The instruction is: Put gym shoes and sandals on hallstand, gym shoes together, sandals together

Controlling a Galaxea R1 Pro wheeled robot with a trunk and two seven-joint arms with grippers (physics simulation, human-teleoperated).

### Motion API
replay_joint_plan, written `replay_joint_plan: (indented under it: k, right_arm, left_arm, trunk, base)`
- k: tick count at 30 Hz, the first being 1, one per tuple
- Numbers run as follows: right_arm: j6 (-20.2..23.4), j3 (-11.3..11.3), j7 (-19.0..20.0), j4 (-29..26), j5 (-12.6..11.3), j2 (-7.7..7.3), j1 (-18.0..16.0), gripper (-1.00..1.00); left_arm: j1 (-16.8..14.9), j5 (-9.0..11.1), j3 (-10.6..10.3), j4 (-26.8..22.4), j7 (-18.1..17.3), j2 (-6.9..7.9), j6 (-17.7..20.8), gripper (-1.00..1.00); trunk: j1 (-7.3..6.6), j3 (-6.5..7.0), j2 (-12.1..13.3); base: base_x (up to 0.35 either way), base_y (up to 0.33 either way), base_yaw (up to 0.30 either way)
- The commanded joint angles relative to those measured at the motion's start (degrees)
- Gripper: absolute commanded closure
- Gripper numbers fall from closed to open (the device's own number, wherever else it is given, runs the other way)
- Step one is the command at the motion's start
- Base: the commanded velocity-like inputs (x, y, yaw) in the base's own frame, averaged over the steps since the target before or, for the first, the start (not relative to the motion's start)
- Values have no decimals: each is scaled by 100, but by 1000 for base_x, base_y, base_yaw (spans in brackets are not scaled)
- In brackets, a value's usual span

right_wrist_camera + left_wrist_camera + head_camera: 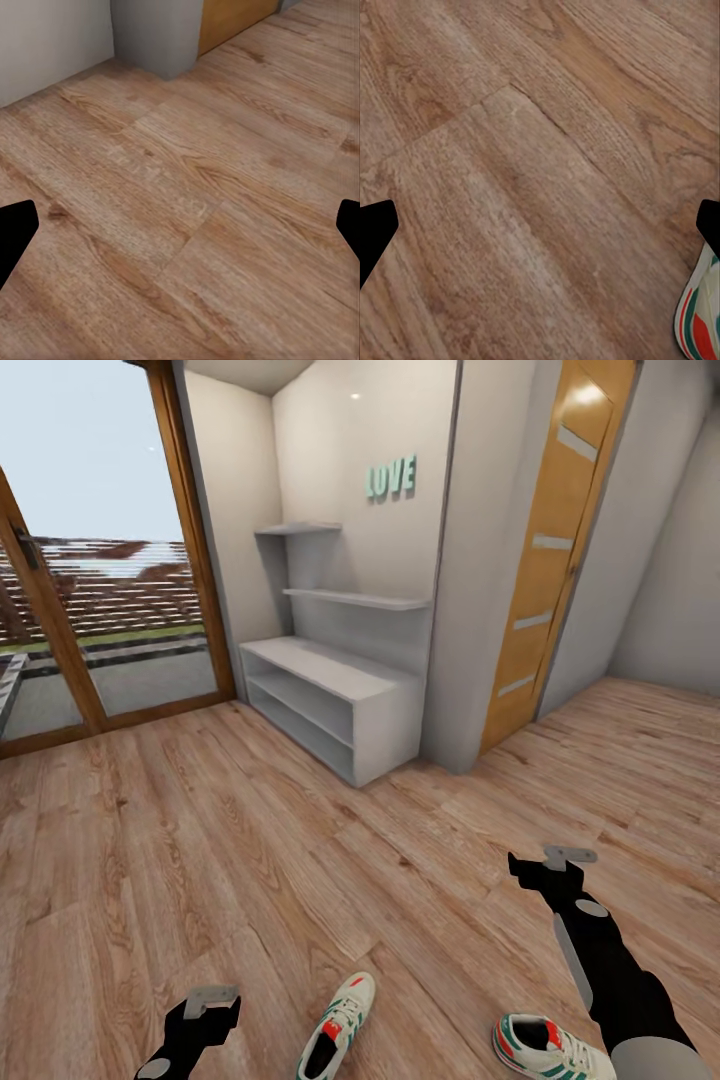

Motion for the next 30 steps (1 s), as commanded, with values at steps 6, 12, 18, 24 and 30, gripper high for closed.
replay_joint_plan:
  k: [6,12,18,24,30]
  right_arm:
    - [33,5,8,-2,82,-24,-2,-100]
    - [26,3,-5,-31,203,-35,-2,-100]
    - [25,0,-8,-53,207,-35,-2,-100]
    - [28,-7,-8,-53,202,-35,-2,-100]
    - [25,-9,-8,-52,199,-35,-2,-100]
  left_arm:
    - [-3,32,-9,5,-2,1,-18,-100]
    - [-3,32,-8,9,-2,1,-18,-100]
    - [-5,32,-8,10,-2,1,-18,-100]
    - [-10,32,-8,10,-2,1,-18,-100]
    - [-8,32,-8,10,-2,1,-20,-100]
  trunk:
    - [-1,-4,-2]
    - [-1,-4,-2]
    - [-1,-4,-2]
    - [-1,-4,-2]
    - [-1,-4,-2]
  base:
    - [0,0,-14]
    - [0,0,-1]
    - [0,0,0]
    - [0,0,-92]
    - [0,1,-259]
